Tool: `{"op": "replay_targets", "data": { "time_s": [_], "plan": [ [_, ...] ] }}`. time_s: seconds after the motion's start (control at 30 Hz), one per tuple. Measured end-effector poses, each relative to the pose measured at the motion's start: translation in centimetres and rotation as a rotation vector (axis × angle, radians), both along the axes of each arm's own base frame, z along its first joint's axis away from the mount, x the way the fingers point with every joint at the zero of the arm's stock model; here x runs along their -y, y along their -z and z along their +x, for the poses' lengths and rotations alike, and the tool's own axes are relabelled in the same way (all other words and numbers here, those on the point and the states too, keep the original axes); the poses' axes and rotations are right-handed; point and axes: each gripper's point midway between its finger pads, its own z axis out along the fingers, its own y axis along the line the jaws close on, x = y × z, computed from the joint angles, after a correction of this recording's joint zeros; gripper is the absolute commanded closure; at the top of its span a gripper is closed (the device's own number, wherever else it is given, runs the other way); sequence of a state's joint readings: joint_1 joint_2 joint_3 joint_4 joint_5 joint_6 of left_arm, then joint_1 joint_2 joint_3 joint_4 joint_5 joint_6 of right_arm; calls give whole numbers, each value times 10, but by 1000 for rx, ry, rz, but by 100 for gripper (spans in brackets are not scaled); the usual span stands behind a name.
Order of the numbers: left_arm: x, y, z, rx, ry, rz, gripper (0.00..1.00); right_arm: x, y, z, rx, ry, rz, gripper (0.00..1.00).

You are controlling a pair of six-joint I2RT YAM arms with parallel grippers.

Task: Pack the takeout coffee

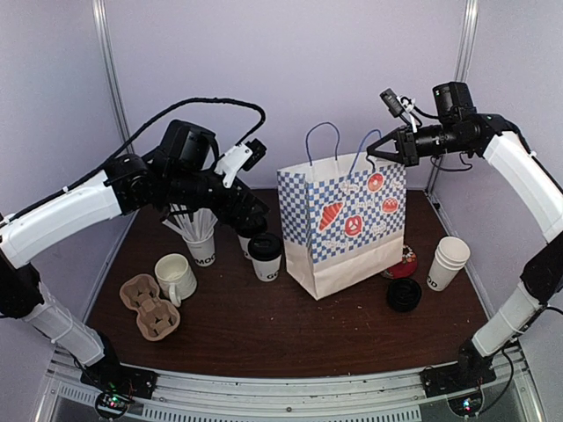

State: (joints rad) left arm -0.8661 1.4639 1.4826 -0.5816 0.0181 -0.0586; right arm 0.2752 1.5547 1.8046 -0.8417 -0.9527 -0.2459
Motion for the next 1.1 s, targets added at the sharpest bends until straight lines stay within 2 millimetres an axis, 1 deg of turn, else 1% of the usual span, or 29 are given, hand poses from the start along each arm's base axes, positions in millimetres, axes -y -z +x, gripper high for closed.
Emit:
{"op": "replay_targets", "data": {
  "time_s": [0.3, 0.43, 0.57, 0.7, 0.93, 1.0, 1.1],
  "plan": [
    [3, -4, 5, 17, -16, -20, 26, 7, 16, -38, 22, -50, -43, 100],
    [8, -4, 9, 4, -18, -29, 25, 7, 15, -55, 41, -75, -45, 100],
    [15, -2, 13, -48, -47, -63, 26, 6, 15, -66, 55, -100, -45, 100],
    [27, 3, 16, -156, -94, -135, 27, 2, 18, -72, 52, -123, -49, 100],
    [54, 36, 17, -341, -130, -178, 27, 0, 17, -74, 54, -136, -46, 100],
    [62, 41, 18, -386, -133, -195, 31, 0, 18, -75, 54, -139, -46, 100],
    [69, 39, 20, -406, -138, -213, 42, -1, 21, -77, 50, -146, -49, 100]
  ]
}}
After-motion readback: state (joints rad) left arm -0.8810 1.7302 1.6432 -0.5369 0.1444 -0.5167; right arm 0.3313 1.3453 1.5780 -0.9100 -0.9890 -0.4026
